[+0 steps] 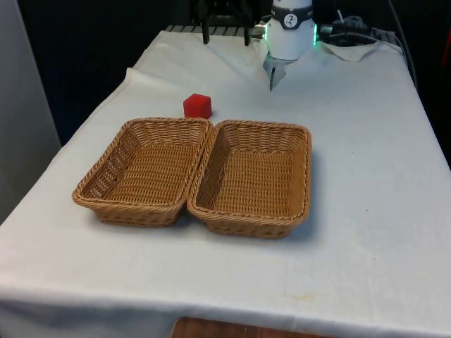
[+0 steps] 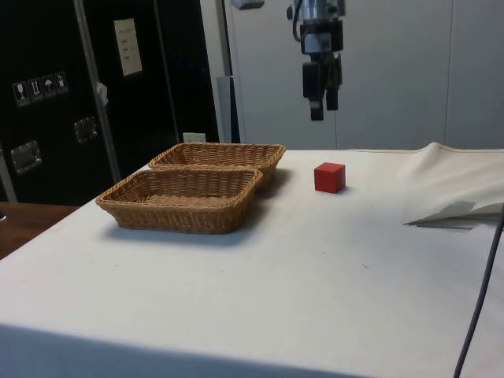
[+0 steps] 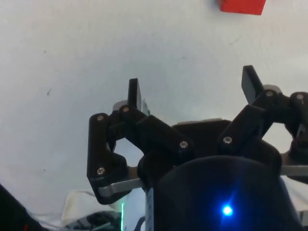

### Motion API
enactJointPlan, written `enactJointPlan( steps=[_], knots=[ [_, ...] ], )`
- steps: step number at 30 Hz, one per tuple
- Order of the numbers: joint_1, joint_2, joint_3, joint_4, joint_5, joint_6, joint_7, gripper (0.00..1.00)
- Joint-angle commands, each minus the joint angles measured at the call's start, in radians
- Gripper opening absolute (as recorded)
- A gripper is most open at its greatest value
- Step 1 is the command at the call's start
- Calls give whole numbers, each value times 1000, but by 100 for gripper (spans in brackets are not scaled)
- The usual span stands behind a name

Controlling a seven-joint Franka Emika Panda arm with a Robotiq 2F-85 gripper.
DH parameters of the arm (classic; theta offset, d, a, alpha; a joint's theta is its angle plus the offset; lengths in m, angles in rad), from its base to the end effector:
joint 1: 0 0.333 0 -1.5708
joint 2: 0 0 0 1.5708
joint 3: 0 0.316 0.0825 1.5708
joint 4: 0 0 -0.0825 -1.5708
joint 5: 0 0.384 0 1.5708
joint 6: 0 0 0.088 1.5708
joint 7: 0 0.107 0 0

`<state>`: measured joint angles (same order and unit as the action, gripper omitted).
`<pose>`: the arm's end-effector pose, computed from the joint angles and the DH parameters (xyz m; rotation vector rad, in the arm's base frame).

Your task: Pick up the red cube and place it into the right basket.

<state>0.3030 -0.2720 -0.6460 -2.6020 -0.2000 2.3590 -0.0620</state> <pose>0.3988 -0.1364 0.3282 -3.1114 0.1842 0.0116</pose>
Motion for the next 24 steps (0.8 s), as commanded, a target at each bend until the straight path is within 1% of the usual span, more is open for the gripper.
enactJointPlan(
  steps=[1,2,3,4,8,9,10,11,12,16,18,19,20,21,24],
  knots=[
    [-7,9,-5,-14,-10,35,8,100],
    [-8,14,-10,-19,-10,48,6,100],
    [-1,10,-8,-12,0,26,0,100],
    [-8,24,-19,-28,-8,70,2,100],
    [-7,47,-42,-42,-2,114,-12,100],
    [-5,60,-53,-46,0,135,-20,100],
    [-5,66,-57,-47,1,143,-23,100],
    [-3,64,-54,-44,0,129,-19,100],
    [-4,72,-61,-48,2,152,-26,100],
    [-3,99,-82,-49,10,182,-49,100],
    [-2,114,-95,-50,15,198,-63,100],
    [0,129,-106,-49,24,213,-77,100],
    [-4,132,-101,-45,8,205,-63,100],
    [1,137,-110,-48,30,221,-86,100],
    [3,161,-119,-45,55,242,-111,100]
  ],
)
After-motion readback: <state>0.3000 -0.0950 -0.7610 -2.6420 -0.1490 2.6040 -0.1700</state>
